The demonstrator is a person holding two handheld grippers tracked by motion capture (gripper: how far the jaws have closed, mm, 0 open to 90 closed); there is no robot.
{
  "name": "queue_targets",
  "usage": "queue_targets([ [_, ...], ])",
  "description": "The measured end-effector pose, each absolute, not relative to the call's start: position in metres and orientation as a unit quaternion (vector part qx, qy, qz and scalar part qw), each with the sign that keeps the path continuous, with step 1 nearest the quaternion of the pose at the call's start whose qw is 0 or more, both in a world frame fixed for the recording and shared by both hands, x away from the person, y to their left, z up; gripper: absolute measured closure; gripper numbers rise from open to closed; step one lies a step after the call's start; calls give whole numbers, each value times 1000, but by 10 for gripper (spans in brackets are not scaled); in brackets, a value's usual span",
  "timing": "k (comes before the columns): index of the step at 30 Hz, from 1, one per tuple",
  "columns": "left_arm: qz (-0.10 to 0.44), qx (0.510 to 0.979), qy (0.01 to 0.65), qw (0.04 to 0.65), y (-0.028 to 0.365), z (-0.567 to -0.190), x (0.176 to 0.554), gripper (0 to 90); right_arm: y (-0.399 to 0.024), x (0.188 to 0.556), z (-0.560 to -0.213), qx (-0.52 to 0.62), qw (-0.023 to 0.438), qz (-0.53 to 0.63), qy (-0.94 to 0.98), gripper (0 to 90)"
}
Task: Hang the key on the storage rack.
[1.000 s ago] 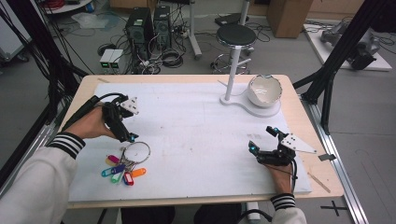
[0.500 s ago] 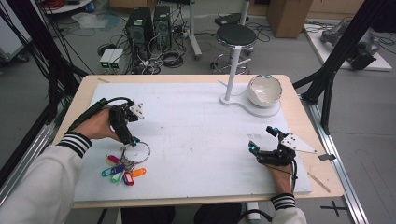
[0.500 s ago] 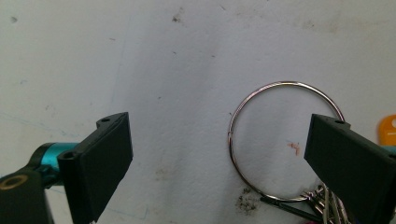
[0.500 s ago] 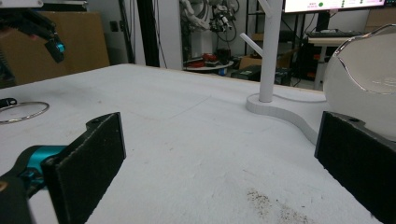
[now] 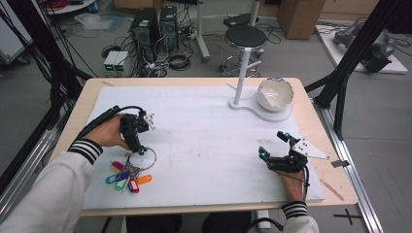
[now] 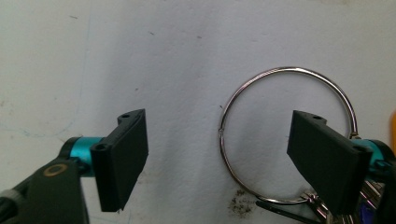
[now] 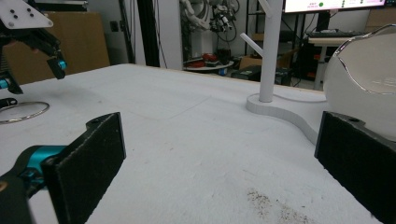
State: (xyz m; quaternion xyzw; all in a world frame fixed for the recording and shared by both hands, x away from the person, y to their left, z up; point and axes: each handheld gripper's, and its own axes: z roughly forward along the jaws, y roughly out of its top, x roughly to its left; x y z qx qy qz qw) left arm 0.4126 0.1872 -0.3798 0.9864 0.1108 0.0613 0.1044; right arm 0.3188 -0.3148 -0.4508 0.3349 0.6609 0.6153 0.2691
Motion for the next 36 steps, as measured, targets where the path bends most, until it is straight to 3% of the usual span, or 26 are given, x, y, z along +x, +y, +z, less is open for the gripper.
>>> queue_targets([
  [9,50,989,114,80,185,-387,415,320,-315,319,-451,335,268,616,660,13],
  [18,39,990,119,58,183,-393,417,484,-315,319,-451,335,269,616,661,14],
  [36,24,990,139,26,181,-398,419,637,-315,319,-451,334,269,617,659,14],
])
